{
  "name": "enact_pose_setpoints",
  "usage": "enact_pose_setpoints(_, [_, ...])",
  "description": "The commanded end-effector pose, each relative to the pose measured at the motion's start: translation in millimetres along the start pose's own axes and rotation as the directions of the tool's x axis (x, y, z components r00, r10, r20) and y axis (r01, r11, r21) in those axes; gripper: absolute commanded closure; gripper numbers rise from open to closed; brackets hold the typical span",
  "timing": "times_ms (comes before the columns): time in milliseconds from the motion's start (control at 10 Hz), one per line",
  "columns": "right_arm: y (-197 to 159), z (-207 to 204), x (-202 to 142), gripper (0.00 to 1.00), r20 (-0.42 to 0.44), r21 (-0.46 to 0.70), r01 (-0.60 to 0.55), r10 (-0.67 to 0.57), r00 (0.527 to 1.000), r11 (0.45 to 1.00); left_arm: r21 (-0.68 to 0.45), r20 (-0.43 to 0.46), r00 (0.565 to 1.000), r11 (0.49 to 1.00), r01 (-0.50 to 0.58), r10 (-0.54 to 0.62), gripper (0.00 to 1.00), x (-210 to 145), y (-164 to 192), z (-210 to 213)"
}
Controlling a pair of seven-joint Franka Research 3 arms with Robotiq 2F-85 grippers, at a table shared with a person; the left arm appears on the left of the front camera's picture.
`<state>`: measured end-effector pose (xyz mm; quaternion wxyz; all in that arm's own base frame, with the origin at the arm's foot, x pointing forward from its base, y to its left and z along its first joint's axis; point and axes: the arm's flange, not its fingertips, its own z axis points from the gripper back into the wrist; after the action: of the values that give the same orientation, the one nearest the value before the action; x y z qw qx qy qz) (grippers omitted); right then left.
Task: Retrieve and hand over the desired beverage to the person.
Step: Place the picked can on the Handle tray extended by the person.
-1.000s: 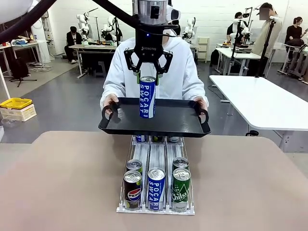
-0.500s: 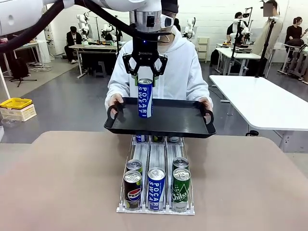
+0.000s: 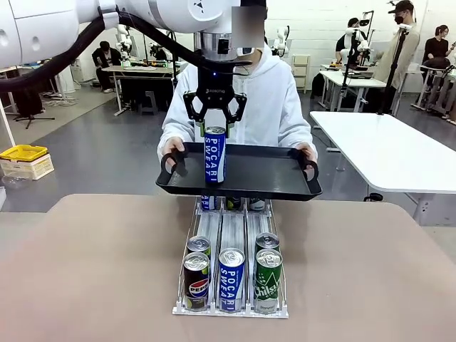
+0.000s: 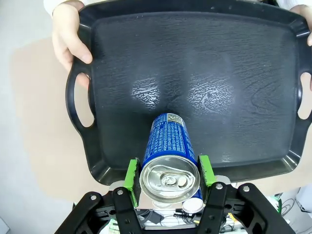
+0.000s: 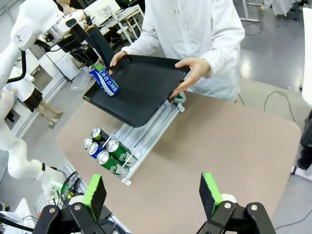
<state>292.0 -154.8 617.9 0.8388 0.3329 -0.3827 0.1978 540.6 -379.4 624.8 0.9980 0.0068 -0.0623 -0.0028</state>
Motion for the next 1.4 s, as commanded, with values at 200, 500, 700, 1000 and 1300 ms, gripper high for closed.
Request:
enact_pose_setpoints(200, [-1.3,0.2,4.2,0.0,0.024,0.024,-0.015,0.015,1.0,1.0,-0.014,-0.028,1.0,1.0,-0.005,0.005,0.42,6.0,-2.4,11.5])
enact_pose_setpoints(500, [-1.3,0.2,4.2,0.0,0.024,0.024,-0.015,0.015,1.0,1.0,-0.021,-0.035,0.999,1.0,0.001,-0.002,0.0,6.6,-0.1,11.2])
enact_pose_setpoints(700, [-1.3,0.2,4.2,0.0,0.024,0.024,-0.015,0.015,1.0,1.0,-0.023,-0.037,0.999,1.0,0.004,-0.005,0.0,6.4,0.8,11.7])
enact_pose_setpoints(1000, [-1.3,0.2,4.2,0.0,0.024,0.024,-0.015,0.015,1.0,1.0,-0.018,-0.043,0.999,0.999,0.032,-0.032,0.0,0.2,2.3,16.6])
enact_pose_setpoints(1300, [-1.3,0.2,4.2,0.0,0.024,0.024,-0.015,0.015,1.0,1.0,-0.07,0.068,0.969,0.968,0.242,-0.237,0.0,-73.4,39.7,68.1])
